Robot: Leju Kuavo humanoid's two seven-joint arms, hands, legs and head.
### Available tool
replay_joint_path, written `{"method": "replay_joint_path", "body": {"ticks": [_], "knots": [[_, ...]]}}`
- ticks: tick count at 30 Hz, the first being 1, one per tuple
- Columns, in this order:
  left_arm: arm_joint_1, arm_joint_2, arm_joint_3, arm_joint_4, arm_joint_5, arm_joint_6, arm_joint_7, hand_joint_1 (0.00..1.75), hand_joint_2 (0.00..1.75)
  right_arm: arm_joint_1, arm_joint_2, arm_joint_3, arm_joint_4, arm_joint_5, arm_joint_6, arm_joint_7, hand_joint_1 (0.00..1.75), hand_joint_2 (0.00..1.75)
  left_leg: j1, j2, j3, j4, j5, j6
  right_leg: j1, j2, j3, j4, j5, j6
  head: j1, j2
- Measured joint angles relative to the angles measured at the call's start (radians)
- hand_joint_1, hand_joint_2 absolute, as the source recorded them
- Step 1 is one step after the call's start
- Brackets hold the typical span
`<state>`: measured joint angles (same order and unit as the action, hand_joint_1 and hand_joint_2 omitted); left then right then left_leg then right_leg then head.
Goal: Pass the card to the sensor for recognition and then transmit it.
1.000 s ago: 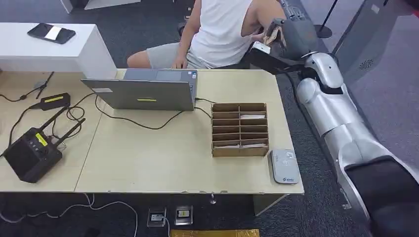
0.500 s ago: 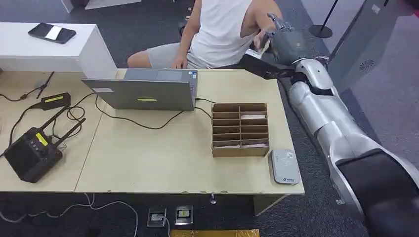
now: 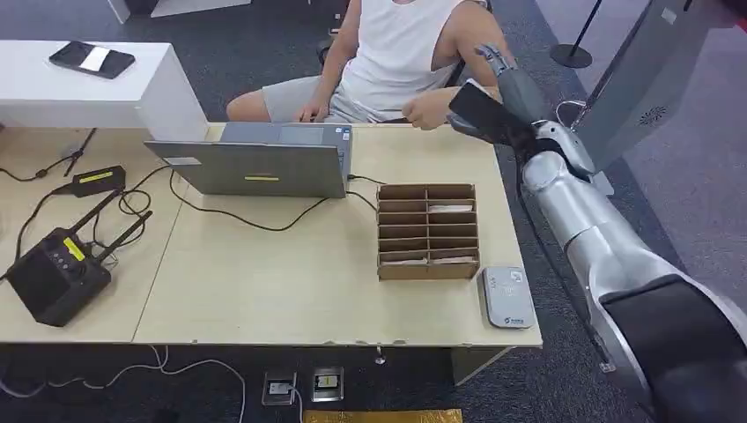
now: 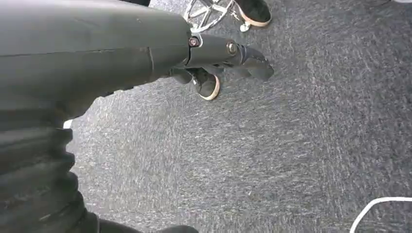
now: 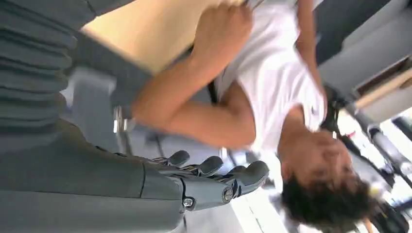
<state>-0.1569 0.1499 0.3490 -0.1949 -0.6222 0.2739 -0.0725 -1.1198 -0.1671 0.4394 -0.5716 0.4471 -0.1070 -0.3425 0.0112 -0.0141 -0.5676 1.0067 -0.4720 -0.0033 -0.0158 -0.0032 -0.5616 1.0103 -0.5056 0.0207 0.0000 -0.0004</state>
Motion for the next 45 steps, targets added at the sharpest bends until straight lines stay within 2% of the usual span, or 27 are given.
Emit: {"method": "replay_joint_path", "body": {"ticks": [3, 5, 9, 14, 18, 24, 29, 34, 38, 42, 45], "knots": [[0.006, 0.001, 0.0, 0.0, 0.01, 0.003, -0.008, 0.0, 1.75, 0.057, -0.032, -0.025, -0.107, -0.202, 0.147, 0.028, 0.0, 1.75, 0.0, 0.0, 0.0, 0.0, 0.0, 0.0, 0.0, 0.0, 0.0, 0.0, 0.0, 0.0, 0.0, 0.0], [0.011, 0.002, 0.0, 0.0, 0.019, 0.009, -0.02, 0.0, 1.75, 0.102, -0.054, -0.046, -0.191, -0.318, 0.214, 0.047, 0.0, 1.75, 0.0, 0.0, 0.0, 0.0, 0.0, 0.0, 0.0, 0.0, 0.0, 0.0, 0.0, 0.0, 0.0, 0.0], [0.025, 0.003, 0.0, 0.0, 0.033, 0.02, -0.038, 0.0, 1.75, 0.227, -0.105, -0.091, -0.366, -0.488, 0.29, 0.076, 0.0, 1.75, 0.0, 0.0, 0.001, 0.0, -0.001, 0.0, 0.0, -0.001, 0.001, -0.001, 0.0, 0.0, 0.0, 0.0], [0.035, 0.007, 0.003, 0.002, 0.041, 0.022, -0.039, 0.0, 1.75, 0.397, -0.165, -0.15, -0.561, -0.505, 0.325, 0.101, 0.0, 1.75, 0.0, 0.0, 0.001, 0.0, -0.001, 0.0, 0.0, 0.0, 0.001, -0.001, 0.0, 0.0, 0.0, 0.0], [0.035, 0.01, 0.003, 0.002, 0.043, 0.023, -0.039, 0.0, 1.75, 0.472, -0.195, -0.183, -0.663, -0.486, 0.347, 0.116, 0.0, 1.75, 0.0, 0.001, 0.001, 0.0, -0.001, 0.0, 0.0, 0.0, 0.001, -0.001, 0.0, 0.0, 0.0, 0.0], [0.035, 0.011, 0.003, 0.003, 0.047, 0.025, -0.039, 0.0, 1.75, 0.572, -0.233, -0.213, -0.784, -0.388, 0.373, 0.19, 0.0, 1.75, 0.0, 0.0, 0.001, 0.0, -0.001, 0.0, 0.0, 0.0, 0.001, -0.001, 0.0, 0.0, 0.0, 0.0], [0.035, 0.012, 0.004, 0.003, 0.046, 0.026, -0.035, 0.0, 1.75, 0.658, -0.253, -0.222, -0.866, -0.298, 0.384, 0.219, 0.0, 1.75, 0.0, 0.001, 0.0, 0.0, -0.001, 0.0, 0.0, 0.0, 0.001, -0.001, 0.0, 0.0, 0.0, 0.0], [0.035, 0.019, 0.004, 0.003, 0.04, 0.026, -0.029, 0.0, 1.75, 0.704, -0.267, -0.218, -0.916, -0.114, 0.397, 0.258, 0.0, 1.75, 0.0, 0.001, 0.001, 0.0, -0.001, 0.0, 0.0, 0.0, 0.001, -0.001, 0.0, 0.0, 0.0, 0.0], [0.035, 0.023, 0.004, 0.003, 0.032, 0.023, -0.028, 0.0, 1.75, 0.757, -0.272, -0.211, -0.965, -0.023, 0.415, 0.284, 0.0, 1.75, 0.0, 0.0, 0.001, 0.0, -0.001, 0.0, 0.0, 0.0, 0.001, -0.001, 0.0, 0.0, 0.0, 0.0], [0.035, 0.025, 0.005, 0.003, 0.03, 0.024, -0.009, 0.0, 1.75, 0.789, -0.29, -0.193, -1.014, 0.201, 0.402, 0.312, 0.0, 1.75, 0.0, 0.001, 0.0, -0.001, -0.001, 0.0, 0.0, 0.0, 0.001, -0.001, 0.0, 0.0, 0.0, 0.0], [0.035, 0.025, 0.006, 0.003, 0.032, 0.026, 0.0, 0.0, 1.75, 0.803, -0.297, -0.157, -1.049, 0.386, 0.351, 0.343, 0.0, 1.75, 0.0, 0.001, 0.0, -0.001, -0.001, 0.0, 0.0, 0.0, 0.001, -0.001, 0.0, 0.0, 0.0, 0.0]]}}
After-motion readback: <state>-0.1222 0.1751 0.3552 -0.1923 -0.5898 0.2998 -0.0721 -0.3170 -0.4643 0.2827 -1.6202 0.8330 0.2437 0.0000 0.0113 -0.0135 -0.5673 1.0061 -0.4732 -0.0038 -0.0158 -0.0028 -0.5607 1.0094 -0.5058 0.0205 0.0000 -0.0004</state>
